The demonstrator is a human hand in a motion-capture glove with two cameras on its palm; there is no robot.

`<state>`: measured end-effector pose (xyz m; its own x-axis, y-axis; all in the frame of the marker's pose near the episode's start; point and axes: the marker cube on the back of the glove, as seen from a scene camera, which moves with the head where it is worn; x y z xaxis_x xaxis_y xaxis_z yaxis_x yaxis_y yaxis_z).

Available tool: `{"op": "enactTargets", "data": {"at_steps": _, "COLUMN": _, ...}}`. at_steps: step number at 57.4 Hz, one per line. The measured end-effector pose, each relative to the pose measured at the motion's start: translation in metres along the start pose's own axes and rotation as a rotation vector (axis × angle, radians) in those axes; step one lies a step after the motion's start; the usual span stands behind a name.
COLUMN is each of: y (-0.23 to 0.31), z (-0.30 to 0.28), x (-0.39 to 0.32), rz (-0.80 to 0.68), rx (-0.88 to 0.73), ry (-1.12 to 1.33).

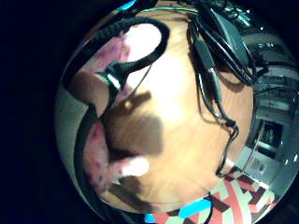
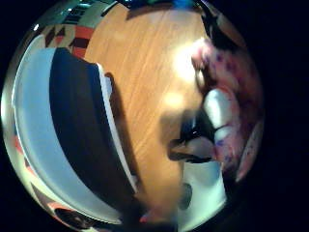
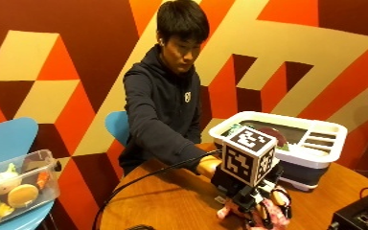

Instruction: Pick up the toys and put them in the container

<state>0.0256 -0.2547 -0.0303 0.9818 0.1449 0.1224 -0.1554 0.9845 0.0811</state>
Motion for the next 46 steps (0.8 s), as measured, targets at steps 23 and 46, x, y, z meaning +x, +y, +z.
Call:
{"op": "enactTargets", "data": {"at_steps": 23, "y": 0.008, "z": -0.002, "x": 0.003, "rz": -0.035, "rx": 0.118, "ry": 0.03}}
{"op": "enactTargets", "data": {"at_steps": 46, "y": 0.063, "z": -0.061, "x": 0.023, "rz": -0.003, "rx": 0.104, "ry": 0.052}}
